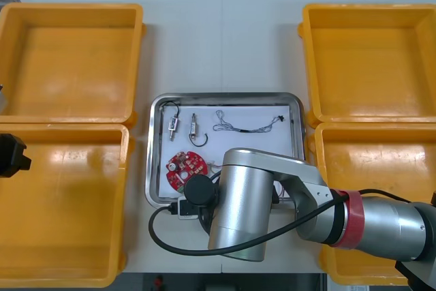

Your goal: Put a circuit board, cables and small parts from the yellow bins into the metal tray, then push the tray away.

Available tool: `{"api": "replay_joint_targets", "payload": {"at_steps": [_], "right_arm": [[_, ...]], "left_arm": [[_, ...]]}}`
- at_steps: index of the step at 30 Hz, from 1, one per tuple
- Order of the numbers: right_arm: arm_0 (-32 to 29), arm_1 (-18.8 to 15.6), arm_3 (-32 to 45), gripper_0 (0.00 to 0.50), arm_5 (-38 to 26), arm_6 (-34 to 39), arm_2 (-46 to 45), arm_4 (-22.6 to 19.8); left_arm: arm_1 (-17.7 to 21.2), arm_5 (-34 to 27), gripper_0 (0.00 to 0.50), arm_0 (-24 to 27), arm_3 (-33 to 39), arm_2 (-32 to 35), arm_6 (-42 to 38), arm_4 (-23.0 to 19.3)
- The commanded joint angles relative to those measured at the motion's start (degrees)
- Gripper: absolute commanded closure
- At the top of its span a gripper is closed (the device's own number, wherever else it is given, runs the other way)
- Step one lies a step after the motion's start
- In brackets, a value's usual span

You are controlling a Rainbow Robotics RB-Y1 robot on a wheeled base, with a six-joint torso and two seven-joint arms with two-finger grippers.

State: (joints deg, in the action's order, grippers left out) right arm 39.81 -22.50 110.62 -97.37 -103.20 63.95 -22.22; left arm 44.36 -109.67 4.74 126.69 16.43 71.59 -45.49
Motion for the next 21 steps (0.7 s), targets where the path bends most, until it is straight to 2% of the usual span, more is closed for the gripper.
{"api": "replay_joint_targets", "payload": {"at_steps": [1,2,6,21], "right_arm": [[-0.6,1.5,0.6,0.481,0.4,1.3,0.9,1.3],[-0.6,1.5,0.6,0.5,0.4,1.3,0.9,1.6],[-0.3,1.5,0.6,0.5,0.4,1.3,0.5,2.9],[4.1,-0.1,0.6,0.5,0.4,1.4,-3.0,2.7]], "left_arm": [[2.4,-0.3,0.0,-1.0,1.7,1.4,2.6,0.1],[2.4,-0.3,0.0,-1.0,1.7,1.4,2.6,0.1],[2.4,-0.3,0.0,-1.0,1.7,1.4,2.6,0.1],[2.4,-0.3,0.0,-1.0,1.7,1.4,2.6,0.1]]}}
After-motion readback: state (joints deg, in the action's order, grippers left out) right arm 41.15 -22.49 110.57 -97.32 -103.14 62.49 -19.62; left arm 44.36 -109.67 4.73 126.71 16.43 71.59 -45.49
